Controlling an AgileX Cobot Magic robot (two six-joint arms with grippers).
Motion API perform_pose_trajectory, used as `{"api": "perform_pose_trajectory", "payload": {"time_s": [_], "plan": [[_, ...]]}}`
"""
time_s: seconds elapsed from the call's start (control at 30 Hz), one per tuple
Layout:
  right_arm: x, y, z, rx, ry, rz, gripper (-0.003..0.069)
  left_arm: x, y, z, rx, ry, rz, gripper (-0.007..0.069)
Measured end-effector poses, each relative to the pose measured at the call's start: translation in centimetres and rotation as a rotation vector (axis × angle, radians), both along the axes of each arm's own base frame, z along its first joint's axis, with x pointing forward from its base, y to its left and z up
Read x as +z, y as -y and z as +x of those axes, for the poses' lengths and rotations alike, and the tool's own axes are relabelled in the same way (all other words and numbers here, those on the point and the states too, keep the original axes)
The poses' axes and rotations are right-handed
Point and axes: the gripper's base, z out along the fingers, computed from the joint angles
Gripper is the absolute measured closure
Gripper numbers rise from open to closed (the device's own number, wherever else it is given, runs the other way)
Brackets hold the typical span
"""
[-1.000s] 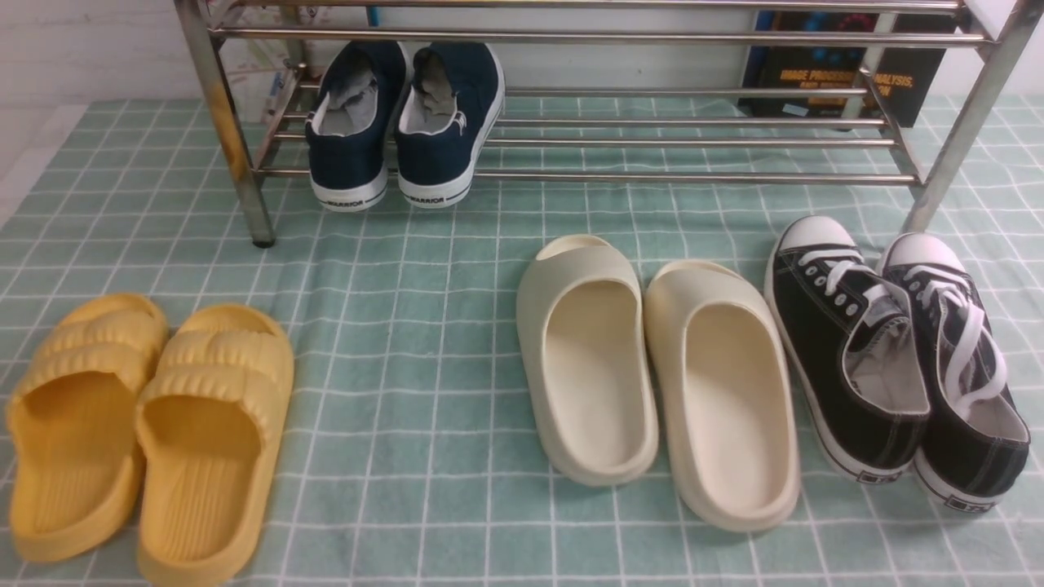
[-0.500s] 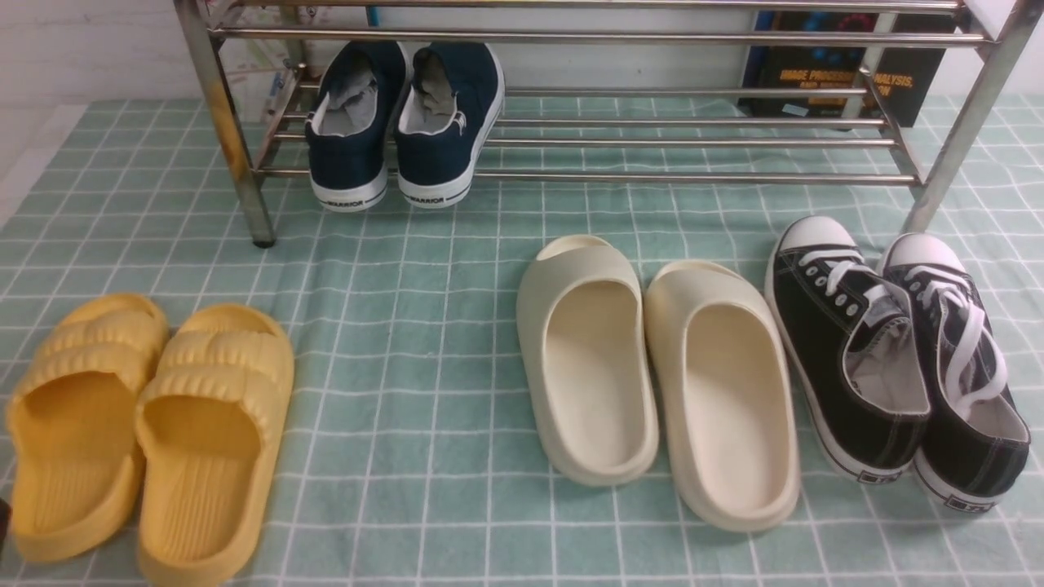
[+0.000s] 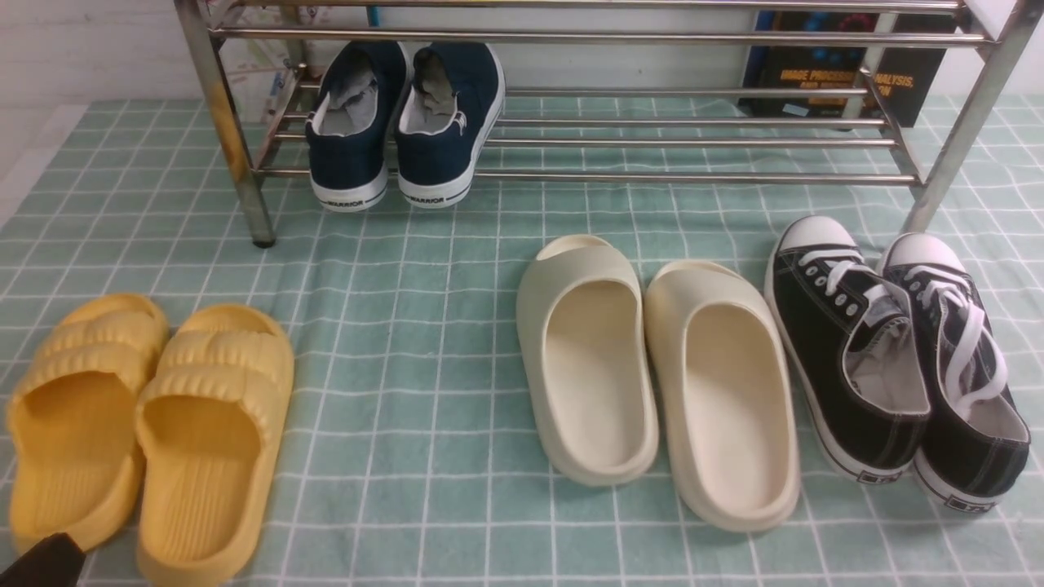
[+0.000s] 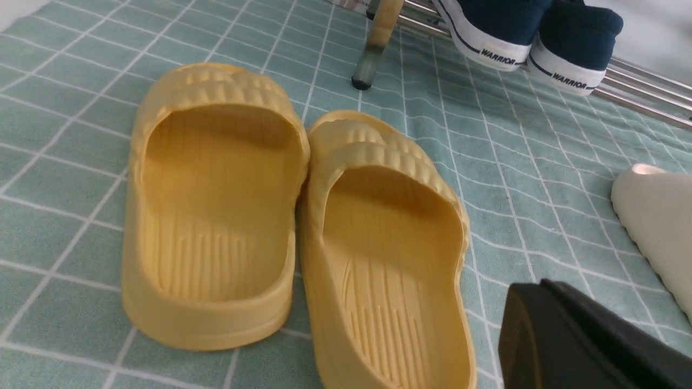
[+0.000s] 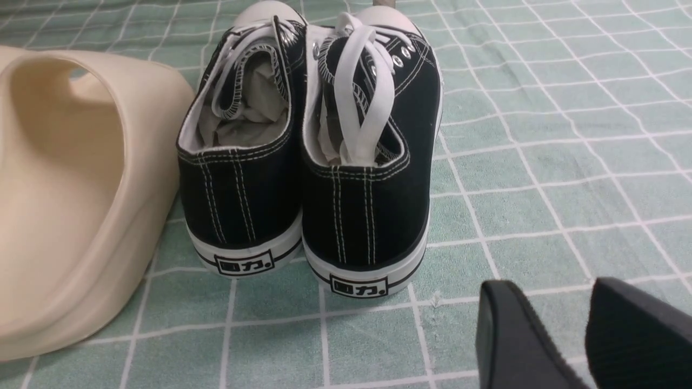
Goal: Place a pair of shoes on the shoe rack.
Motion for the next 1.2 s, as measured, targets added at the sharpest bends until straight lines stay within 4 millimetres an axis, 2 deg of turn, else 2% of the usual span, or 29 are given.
{"api": "perform_pose_trajectory", "payload": {"time_s": [0.3, 1.2], "plan": [[0.00, 0.00, 0.00, 0.000, 0.000, 0.000, 0.0412, -0.92, -0.16, -0.21, 0.010, -0.097, 0.082, 0.0638], [0.00, 0.00, 0.00, 0.000, 0.000, 0.000, 0.0412, -0.98, -0.17, -0.23, 0.012, -0.103, 0.081, 0.0638]]}}
